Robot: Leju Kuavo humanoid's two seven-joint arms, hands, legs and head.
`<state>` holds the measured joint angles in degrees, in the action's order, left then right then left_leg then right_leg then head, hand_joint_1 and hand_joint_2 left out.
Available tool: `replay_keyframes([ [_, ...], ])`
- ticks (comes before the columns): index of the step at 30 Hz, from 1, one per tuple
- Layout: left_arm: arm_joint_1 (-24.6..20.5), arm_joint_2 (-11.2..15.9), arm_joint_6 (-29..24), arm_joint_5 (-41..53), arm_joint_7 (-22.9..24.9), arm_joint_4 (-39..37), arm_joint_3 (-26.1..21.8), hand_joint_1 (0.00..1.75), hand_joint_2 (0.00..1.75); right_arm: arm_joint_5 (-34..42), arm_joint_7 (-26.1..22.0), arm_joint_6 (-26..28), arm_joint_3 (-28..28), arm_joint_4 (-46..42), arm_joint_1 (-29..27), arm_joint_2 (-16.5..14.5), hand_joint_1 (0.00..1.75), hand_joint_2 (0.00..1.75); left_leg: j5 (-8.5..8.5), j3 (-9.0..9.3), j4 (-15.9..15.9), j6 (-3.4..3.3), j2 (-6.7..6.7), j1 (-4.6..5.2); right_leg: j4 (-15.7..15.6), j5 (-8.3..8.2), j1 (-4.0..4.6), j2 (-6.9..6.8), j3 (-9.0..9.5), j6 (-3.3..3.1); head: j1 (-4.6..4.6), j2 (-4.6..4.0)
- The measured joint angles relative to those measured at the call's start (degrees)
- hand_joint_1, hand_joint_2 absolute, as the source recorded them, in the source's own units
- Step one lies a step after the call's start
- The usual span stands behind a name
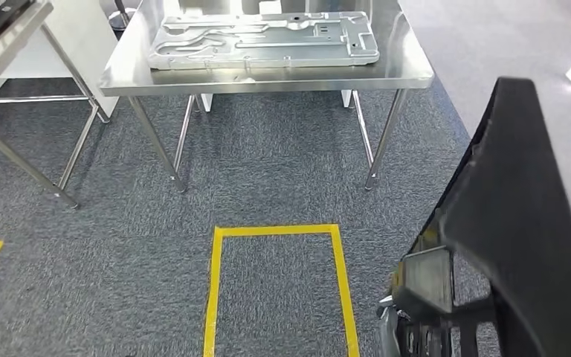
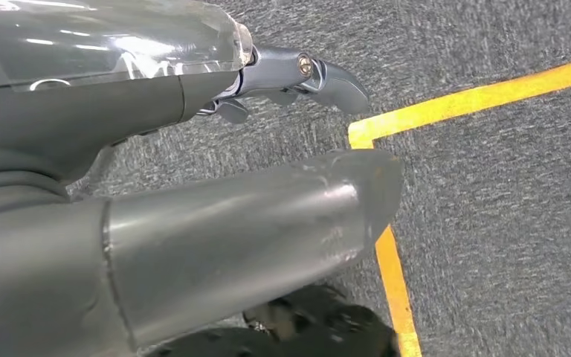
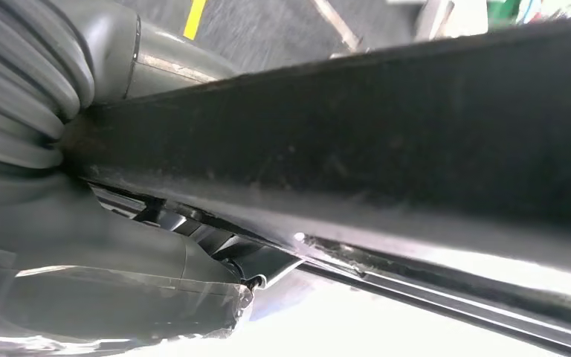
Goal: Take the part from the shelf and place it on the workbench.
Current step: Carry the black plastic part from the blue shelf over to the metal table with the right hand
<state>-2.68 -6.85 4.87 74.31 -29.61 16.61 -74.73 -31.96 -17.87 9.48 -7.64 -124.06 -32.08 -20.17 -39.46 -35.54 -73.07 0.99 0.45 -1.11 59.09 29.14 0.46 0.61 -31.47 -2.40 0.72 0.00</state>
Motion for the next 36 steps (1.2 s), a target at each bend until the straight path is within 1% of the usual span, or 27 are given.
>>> replay_keyframes([
  [1, 0.1, 0.0, 0.0, 0.2, 0.1, 0.0, 0.0, 0.00, 0.00, -0.1, 1.0, 1.0, 0.2, 0.1, 0.0, 0.0, 1.75, 1.75, 1.63, -0.04, 2.4, -0.33, -0.02, 0.12, 0.0, 0.63, 0.18, 0.13, 0.91, 0.00, -0.02, 0.00],
  [3, 0.2, 0.2, 0.0, 0.5, 0.3, 0.0, 0.0, 0.00, 0.00, -0.4, 2.9, 2.8, 0.7, 0.1, 0.0, 0.0, 1.75, 1.75, 7.64, 0.53, 8.4, -1.26, -0.15, 0.59, 0.1, 1.86, 0.45, 0.27, 2.45, 0.15, 0.09, 0.00],
  [4, 0.3, 0.3, 0.0, 0.6, 0.4, 0.0, 0.0, 0.00, 0.00, -1.0, 3.7, 4.0, 0.9, 0.1, 0.1, 0.0, 1.75, 1.75, 9.66, 0.75, 10.3, -1.67, -0.28, 0.91, 0.1, 2.39, 0.49, 0.40, 2.91, 0.37, 0.17, 0.00],
  [5, 0.4, 0.4, 0.0, 0.7, 0.6, 0.1, -0.1, 0.00, 0.00, -1.9, 4.5, 5.5, 1.2, 0.0, 0.1, 0.0, 1.75, 1.75, 10.97, 0.90, 11.2, -2.07, -0.41, 1.19, 0.1, 2.82, 0.46, 0.53, 3.26, 0.70, 0.26, -0.01],
  [8, 0.4, 0.6, 0.0, 0.9, 0.9, 0.3, -0.1, 0.00, 0.00, -4.8, 6.9, 11.0, 2.1, -1.2, 0.1, -0.1, 1.75, 1.75, 11.43, 2.39, 12.5, -2.98, -0.65, 1.24, 1.4, 2.85, 0.34, 0.57, 3.86, 1.66, 0.20, 0.00],
  [9, 0.4, 0.7, 0.0, 1.1, 1.0, 0.3, -0.1, 0.00, 0.00, -5.6, 7.5, 12.3, 2.5, -2.0, 0.3, -0.1, 1.75, 1.75, 11.39, 3.12, 13.1, -3.22, -0.65, 1.06, 2.9, 3.00, 0.33, 0.40, 3.41, 1.89, 0.29, 0.00],
  [10, 0.3, 0.7, 0.0, 1.2, 1.1, 0.3, -0.1, 0.00, 0.00, -6.4, 8.0, 13.2, 2.9, -2.8, 0.6, -0.1, 1.75, 1.75, 11.32, 3.81, 13.5, -3.38, -0.64, 0.88, 4.8, 3.74, 0.23, 0.25, 2.38, 2.14, 0.39, 0.00],
  [11, 0.2, 0.7, 0.0, 1.4, 1.2, 0.3, -0.1, 0.00, 0.00, -7.5, 8.2, 14.0, 3.3, -3.5, 0.9, -0.1, 1.75, 1.75, 11.13, 4.20, 13.8, -3.47, -0.58, 0.80, 7.6, 4.98, 0.01, 0.11, 0.61, 2.48, 0.49, 0.00],
  [13, 0.1, 0.8, 0.0, 1.6, 1.3, 0.3, -0.1, 0.00, 0.00, -11.0, 8.1, 16.2, 4.3, -4.9, 1.5, -0.1, 1.75, 1.75, 10.50, 4.79, 13.9, -3.45, -0.56, 0.64, 13.5, 7.80, -0.57, 0.00, -4.04, 3.27, 0.58, 0.00],
  [14, 0.1, 0.8, 0.0, 1.7, 1.3, 0.3, -0.1, 0.00, 0.00, -13.3, 7.8, 17.1, 4.7, -5.5, 1.8, -0.1, 1.75, 1.75, 10.07, 5.18, 13.9, -3.31, -0.59, 0.54, 15.1, 8.25, -0.89, -0.04, -5.88, 3.66, 0.58, 0.00],
  [15, 0.2, 0.8, 0.1, 1.9, 1.3, 0.3, -0.1, 0.00, 0.00, -15.8, 7.6, 17.7, 5.0, -5.9, 2.2, -0.1, 1.75, 1.75, 9.60, 5.75, 13.9, -3.12, -0.62, 0.40, 14.8, 7.49, -1.14, -0.11, -6.78, 3.97, 0.60, 0.00],
  [16, 0.2, 0.7, 0.2, 2.1, 1.3, 0.3, -0.1, 0.00, 0.00, -18.8, 7.4, 17.7, 5.2, -6.3, 2.7, -0.1, 1.75, 1.75, 9.07, 6.49, 13.9, -2.88, -0.65, 0.21, 12.7, 5.52, -1.36, -0.21, -6.77, 4.25, 0.59, 0.00],
  [18, 0.0, 0.7, 0.3, 2.3, 1.3, 0.2, 0.0, 0.00, 0.00, -24.6, 7.3, 16.7, 5.2, -6.7, 3.9, -0.1, 1.75, 1.75, 7.89, 8.05, 13.9, -2.28, -0.65, -0.11, 6.0, 0.09, -1.63, -0.53, -5.36, 4.66, 0.66, 0.00],
  [20, -0.3, 0.7, 0.3, 2.3, 1.2, 0.2, 0.0, 0.00, 0.00, -27.5, 7.6, 15.2, 4.6, -6.8, 5.1, 0.0, 1.75, 1.75, 6.90, 8.92, 14.2, -1.43, -0.65, -0.19, 2.1, -2.18, -1.40, -0.89, -4.53, 4.21, 0.90, 0.00],
  [23, -0.7, 0.7, 0.4, 2.3, 1.1, 0.2, 0.0, 0.00, 0.00, -27.2, 8.3, 13.4, 2.4, -6.4, 6.2, 0.2, 1.75, 1.75, 6.73, 10.13, 14.3, -0.11, -0.54, -0.15, 1.0, -2.08, -1.26, -0.81, -3.55, 2.52, 0.91, 0.00],
  [24, -0.8, 0.7, 0.5, 2.3, 1.0, 0.2, 0.1, 0.00, 0.00, -26.8, 8.5, 12.9, 1.5, -6.3, 6.6, 0.3, 1.75, 1.75, 6.79, 10.06, 13.2, 0.14, -0.50, -0.17, 0.7, -1.99, -1.34, -0.77, -2.87, 2.05, 0.80, -0.01],
  [25, -0.9, 0.6, 0.5, 2.3, 1.0, 0.2, 0.1, 0.00, 0.00, -26.4, 8.6, 12.4, 0.5, -6.1, 7.0, 0.4, 1.75, 1.75, 6.46, 9.09, 11.1, 0.31, -0.47, -0.24, 0.4, -1.82, -1.33, -0.77, -2.15, 1.62, 0.62, -0.01],
  [26, -1.1, 0.6, 0.5, 2.3, 0.9, 0.1, 0.1, 0.00, 0.00, -26.1, 8.6, 12.0, -0.5, -5.9, 7.5, 0.5, 1.75, 1.75, 5.63, 7.12, 7.8, 0.39, -0.44, -0.26, 0.2, -1.56, -1.29, -0.79, -1.56, 1.27, 0.44, 0.00],
  [28, -1.1, 0.6, 0.5, 2.3, 0.9, 0.1, 0.1, 0.00, 0.00, -25.7, 8.7, 11.6, -2.3, -5.4, 8.3, 0.7, 1.75, 1.75, 2.65, 1.91, 0.5, 0.37, -0.46, -0.15, 0.1, -0.79, -1.02, -0.86, -0.73, 0.78, 0.05, 0.00],
  [29, -1.0, 0.6, 0.5, 2.4, 0.8, 0.1, 0.1, 0.00, 0.00, -25.8, 8.8, 11.4, -3.0, -5.1, 8.5, 0.8, 1.75, 1.75, 1.32, -0.22, -1.6, 0.24, -0.47, -0.08, 0.1, -0.32, -0.84, -0.88, -0.26, 0.62, -0.06, 0.00],
  [30, -0.9, 0.6, 0.5, 2.4, 0.7, 0.1, 0.1, 0.00, 0.00, -26.1, 9.1, 11.4, -3.5, -4.8, 8.7, 1.1, 1.75, 1.75, 1.03, -1.48, -1.9, 0.02, -0.46, 0.00, 0.1, 0.18, -0.63, -0.97, 0.33, 0.51, -0.18, 0.00],
  [31, -0.8, 0.6, 0.6, 2.4, 0.7, 0.0, 0.1, 0.00, 0.00, -26.6, 9.4, 11.3, -4.1, -4.5, 8.9, 1.3, 1.75, 1.75, 2.08, -1.89, -0.4, -0.33, -0.41, 0.14, 0.1, 0.72, -0.40, -1.11, 1.03, 0.44, -0.27, 0.00],
  [32, -0.8, 0.6, 0.6, 2.4, 0.6, 0.0, 0.1, 0.00, 0.00, -27.0, 9.9, 11.4, -4.6, -4.2, 9.1, 1.5, 1.75, 1.75, 4.61, -1.54, 2.8, -0.89, -0.12, 0.39, 0.1, 1.30, -0.15, -1.38, 1.79, 0.42, -0.34, 0.00],
  [33, -0.8, 0.7, 0.6, 2.4, 0.6, -0.1, 0.1, 0.00, 0.00, -27.2, 10.5, 11.4, -5.0, -3.9, 9.3, 1.7, 1.75, 1.75, 7.86, -0.94, 6.2, -1.67, 0.47, 0.75, 0.1, 1.88, 0.04, -1.72, 2.53, 0.44, -0.34, 0.00],
  [34, -0.8, 0.7, 0.6, 2.4, 0.6, -0.1, 0.1, 0.00, 0.00, -27.2, 10.9, 11.4, -5.4, -3.6, 9.4, 1.8, 1.75, 1.75, 10.02, -0.41, 8.9, -2.24, 1.07, 1.14, 0.0, 2.43, 0.20, -1.98, 3.12, 0.60, -0.27, 0.00],
  [35, -0.9, 0.8, 0.6, 2.3, 0.5, -0.1, 0.1, 0.00, 0.00, -27.0, 11.2, 11.4, -5.6, -3.4, 9.5, 2.0, 1.75, 1.75, 11.42, 0.00, 10.7, -2.66, 1.59, 1.48, 0.0, 2.95, 0.27, -2.28, 3.55, 0.90, -0.26, 0.00],
  [36, -0.9, 0.8, 0.6, 2.3, 0.5, -0.2, 0.1, 0.00, 0.00, -26.9, 11.5, 11.4, -5.8, -3.2, 9.6, 2.2, 1.75, 1.75, 11.91, 0.18, 11.4, -2.91, 1.74, 1.65, 0.2, 3.21, 0.26, -2.52, 3.94, 1.25, -0.21, 0.00],
])
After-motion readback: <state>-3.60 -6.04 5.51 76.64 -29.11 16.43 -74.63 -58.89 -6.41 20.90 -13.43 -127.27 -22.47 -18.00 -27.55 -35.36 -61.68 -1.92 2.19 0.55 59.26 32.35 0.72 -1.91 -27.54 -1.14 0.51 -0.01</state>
